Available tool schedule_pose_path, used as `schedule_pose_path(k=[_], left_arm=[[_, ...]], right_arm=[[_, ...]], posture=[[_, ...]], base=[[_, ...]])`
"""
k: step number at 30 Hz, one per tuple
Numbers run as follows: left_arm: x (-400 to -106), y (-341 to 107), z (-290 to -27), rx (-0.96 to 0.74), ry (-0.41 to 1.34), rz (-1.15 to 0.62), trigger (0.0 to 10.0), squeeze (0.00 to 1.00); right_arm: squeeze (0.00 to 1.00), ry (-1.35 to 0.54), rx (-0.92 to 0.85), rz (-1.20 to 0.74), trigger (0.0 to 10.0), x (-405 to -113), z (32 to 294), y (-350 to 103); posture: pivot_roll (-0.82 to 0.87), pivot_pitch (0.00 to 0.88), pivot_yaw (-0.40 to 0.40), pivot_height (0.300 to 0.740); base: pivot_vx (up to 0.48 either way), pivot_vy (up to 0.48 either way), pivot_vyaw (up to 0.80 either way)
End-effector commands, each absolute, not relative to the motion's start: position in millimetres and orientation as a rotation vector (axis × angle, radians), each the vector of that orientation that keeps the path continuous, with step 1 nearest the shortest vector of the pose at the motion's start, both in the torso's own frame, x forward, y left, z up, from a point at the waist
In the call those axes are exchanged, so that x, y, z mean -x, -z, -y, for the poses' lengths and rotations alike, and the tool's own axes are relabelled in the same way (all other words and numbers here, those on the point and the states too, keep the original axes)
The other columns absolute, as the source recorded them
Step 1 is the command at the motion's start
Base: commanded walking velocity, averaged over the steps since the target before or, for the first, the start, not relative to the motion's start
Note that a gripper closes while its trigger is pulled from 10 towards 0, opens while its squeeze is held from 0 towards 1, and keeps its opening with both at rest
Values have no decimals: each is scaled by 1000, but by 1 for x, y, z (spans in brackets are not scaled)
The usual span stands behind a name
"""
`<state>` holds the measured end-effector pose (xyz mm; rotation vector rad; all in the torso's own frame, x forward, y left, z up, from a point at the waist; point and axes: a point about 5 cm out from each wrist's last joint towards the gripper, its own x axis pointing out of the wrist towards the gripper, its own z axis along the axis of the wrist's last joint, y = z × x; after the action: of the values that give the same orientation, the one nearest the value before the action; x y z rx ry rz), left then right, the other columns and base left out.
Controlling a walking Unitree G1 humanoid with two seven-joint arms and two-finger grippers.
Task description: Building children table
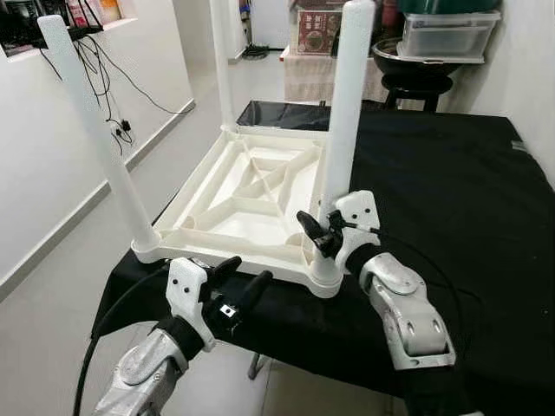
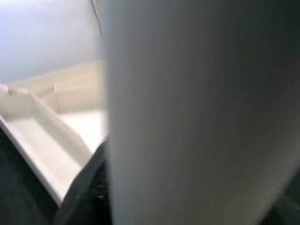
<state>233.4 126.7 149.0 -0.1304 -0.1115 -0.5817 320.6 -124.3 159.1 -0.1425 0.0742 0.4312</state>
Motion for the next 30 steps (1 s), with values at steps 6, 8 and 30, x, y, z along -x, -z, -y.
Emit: schedule_pose_path(k=[6, 8, 30], left_arm=[[-236, -146, -125, 135, 591, 103, 10000, 0], [-236, -146, -124, 135, 593, 104, 10000, 0], [-232, -145, -114, 141, 593, 107, 10000, 0]], right_arm=[[737, -746, 139, 39, 10000, -334, 121, -189], [0, -844, 217, 32, 10000, -336, 124, -190], [0, -1224, 146, -68, 0, -365, 151, -198]], posture=[[-13, 45, 4, 740], [-12, 44, 2, 740], [6, 39, -26, 740]], base=[[0, 0, 0], [0, 0, 0], [0, 0, 0]])
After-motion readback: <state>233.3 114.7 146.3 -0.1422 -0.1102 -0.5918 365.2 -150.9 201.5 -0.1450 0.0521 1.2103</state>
